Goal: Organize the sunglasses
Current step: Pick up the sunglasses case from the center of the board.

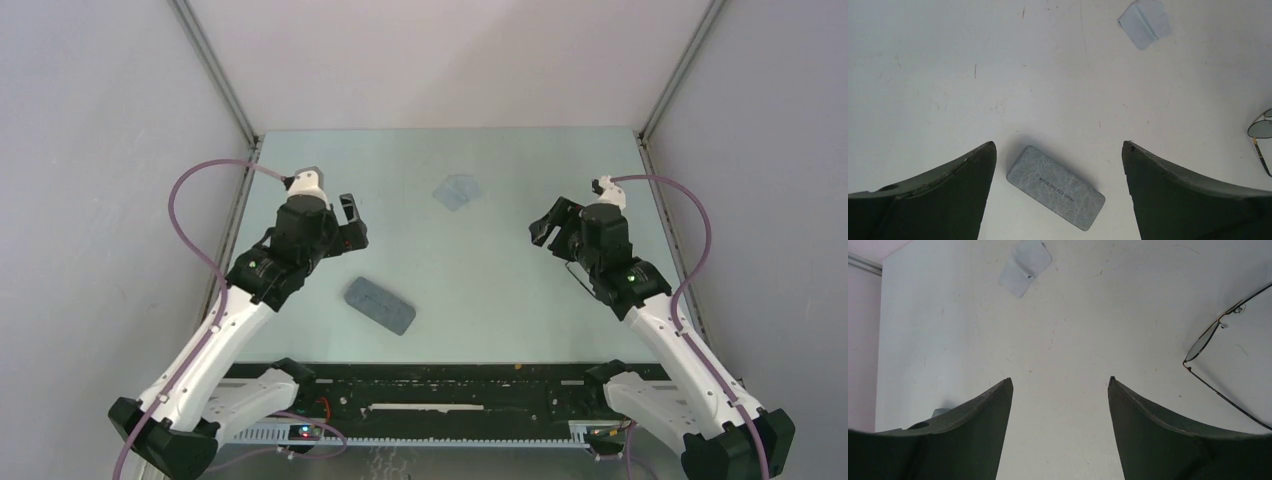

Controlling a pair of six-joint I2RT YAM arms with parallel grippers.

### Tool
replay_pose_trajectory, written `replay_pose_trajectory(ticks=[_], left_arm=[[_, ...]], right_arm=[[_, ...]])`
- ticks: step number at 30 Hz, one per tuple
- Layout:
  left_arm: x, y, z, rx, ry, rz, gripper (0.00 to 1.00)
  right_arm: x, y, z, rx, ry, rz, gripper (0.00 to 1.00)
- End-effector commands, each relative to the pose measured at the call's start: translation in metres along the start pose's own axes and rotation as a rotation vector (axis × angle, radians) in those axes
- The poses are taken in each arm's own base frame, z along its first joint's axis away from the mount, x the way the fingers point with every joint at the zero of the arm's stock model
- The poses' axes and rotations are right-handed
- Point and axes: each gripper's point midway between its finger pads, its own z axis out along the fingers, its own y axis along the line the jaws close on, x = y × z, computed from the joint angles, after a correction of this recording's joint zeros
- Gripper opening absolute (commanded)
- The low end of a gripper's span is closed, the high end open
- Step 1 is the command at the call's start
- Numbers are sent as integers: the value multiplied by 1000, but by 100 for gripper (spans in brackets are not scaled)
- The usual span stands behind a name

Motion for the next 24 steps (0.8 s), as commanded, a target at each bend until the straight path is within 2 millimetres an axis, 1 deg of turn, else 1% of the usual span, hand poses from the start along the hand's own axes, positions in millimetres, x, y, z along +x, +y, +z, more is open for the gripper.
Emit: replay_pose_trajectory(ticks=[1,8,13,15,17,21,24], left_arm=[[-5,-1,0,16,-41,2,100],[-1,-9,7,34,-2,7,100],[-3,-10,8,36,-11,10,100],[-1,-9,9,36,-6,13,100],[4,-10,11,45,3,8,100],[21,-17,16,78,51,3,100],[35,-15,17,62,84,0,100]], right_arm=[[-7,0,-1,0,-24,11,79],[-4,-1,4,5,-9,8,79],[-5,-3,5,14,-13,4,79],[-5,-3,6,14,-14,0,79],[-5,-2,6,10,-13,2,79],[-2,-4,5,19,-3,0,78],[-1,-7,4,29,2,-15,78]])
